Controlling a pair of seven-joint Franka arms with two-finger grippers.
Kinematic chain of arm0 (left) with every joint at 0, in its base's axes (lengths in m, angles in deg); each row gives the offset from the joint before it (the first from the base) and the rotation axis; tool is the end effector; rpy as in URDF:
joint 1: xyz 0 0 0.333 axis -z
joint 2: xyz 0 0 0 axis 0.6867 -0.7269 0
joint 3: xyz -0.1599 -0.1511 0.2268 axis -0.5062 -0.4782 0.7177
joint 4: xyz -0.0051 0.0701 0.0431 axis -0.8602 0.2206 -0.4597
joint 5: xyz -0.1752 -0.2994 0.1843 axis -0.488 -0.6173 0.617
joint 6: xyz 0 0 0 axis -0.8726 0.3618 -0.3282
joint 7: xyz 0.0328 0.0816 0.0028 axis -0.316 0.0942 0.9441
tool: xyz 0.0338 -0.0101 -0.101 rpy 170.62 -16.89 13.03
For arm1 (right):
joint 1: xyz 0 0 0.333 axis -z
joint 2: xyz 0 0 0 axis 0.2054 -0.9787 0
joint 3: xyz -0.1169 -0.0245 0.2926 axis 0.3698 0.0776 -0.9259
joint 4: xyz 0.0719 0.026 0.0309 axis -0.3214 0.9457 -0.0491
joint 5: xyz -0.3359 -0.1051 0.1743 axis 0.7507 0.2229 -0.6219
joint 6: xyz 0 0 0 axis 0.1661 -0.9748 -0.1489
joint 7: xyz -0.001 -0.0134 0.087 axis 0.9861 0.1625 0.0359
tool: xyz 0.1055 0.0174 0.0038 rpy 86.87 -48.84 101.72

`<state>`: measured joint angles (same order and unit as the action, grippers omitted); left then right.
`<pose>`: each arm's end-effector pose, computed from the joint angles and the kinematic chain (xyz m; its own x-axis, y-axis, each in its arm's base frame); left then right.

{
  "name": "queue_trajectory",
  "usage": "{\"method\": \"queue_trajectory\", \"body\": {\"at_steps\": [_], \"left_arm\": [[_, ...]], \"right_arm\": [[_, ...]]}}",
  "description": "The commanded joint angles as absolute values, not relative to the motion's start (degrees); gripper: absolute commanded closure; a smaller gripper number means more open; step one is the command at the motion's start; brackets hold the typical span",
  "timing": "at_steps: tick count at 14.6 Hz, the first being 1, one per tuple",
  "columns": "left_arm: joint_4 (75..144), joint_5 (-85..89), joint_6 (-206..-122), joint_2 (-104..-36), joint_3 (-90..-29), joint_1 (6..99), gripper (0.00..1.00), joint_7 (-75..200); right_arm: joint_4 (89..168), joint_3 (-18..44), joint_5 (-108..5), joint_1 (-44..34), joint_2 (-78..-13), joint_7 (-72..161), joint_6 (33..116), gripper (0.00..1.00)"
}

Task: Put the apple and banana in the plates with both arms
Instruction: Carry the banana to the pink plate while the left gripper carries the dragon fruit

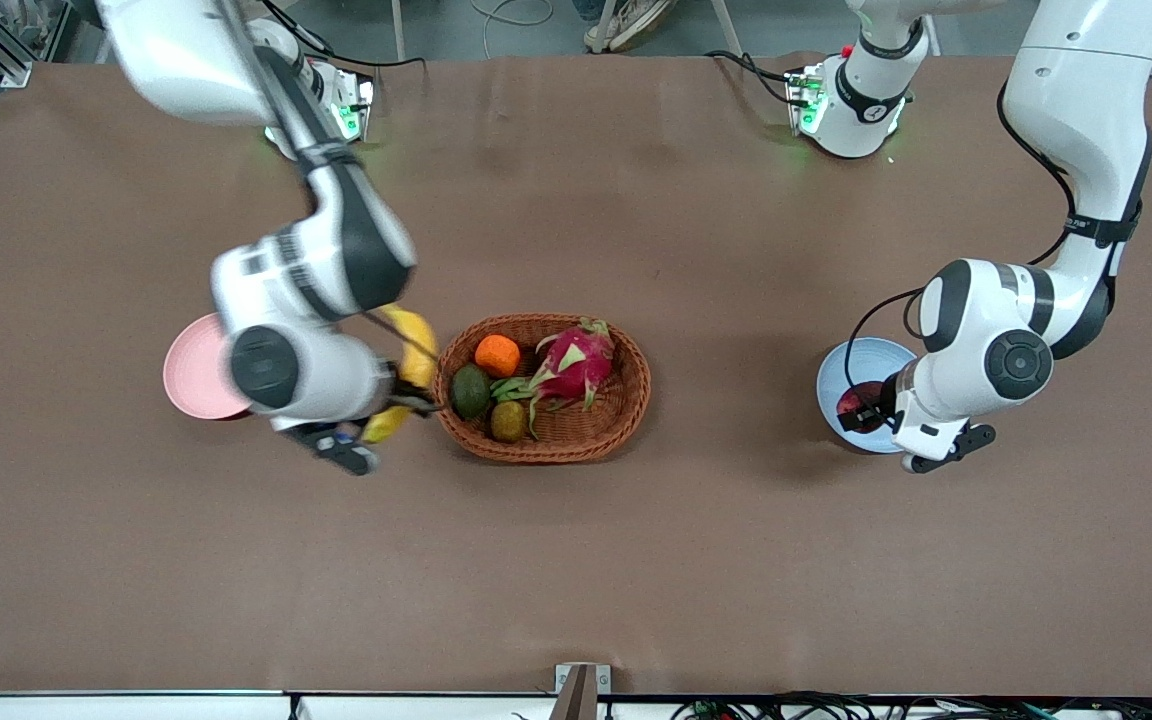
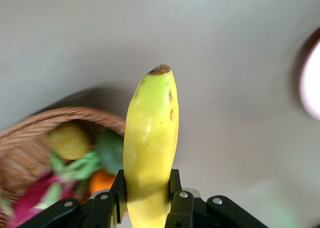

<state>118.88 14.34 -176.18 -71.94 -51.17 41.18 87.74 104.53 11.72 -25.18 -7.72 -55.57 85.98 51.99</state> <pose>0.6119 -0.0765 0.2366 0.9151 0.3816 -0.1306 0.3808 -0.9241 -0.0324 0.6574 0.2106 0.3837 0.8800 -0.3739 -0.2929 -0.3770 -0.9250 0.0480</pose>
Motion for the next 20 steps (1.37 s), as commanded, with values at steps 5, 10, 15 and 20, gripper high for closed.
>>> {"method": "queue_trajectory", "body": {"at_steps": [5,10,15,20], "left_arm": [[124.5,15.4,-182.4,-71.5,-51.6,39.9,0.08,86.8],[124.6,15.4,-179.6,-67.4,-51.6,39.9,0.0,87.1],[121.7,15.4,-171.9,-58.9,-52.1,40.0,0.0,86.0],[110.1,15.4,-161.0,-55.2,-52.0,39.9,0.0,76.3]], "right_arm": [[120.6,10.5,-16.1,4.0,-47.9,65.3,53.5,0.84],[136.9,10.5,-14.9,11.0,-40.2,52.9,64.6,0.84],[150.3,10.5,-14.8,14.6,-36.4,46.3,77.6,0.83],[157.8,10.5,-14.8,14.6,-37.0,45.9,90.3,0.82]]}}
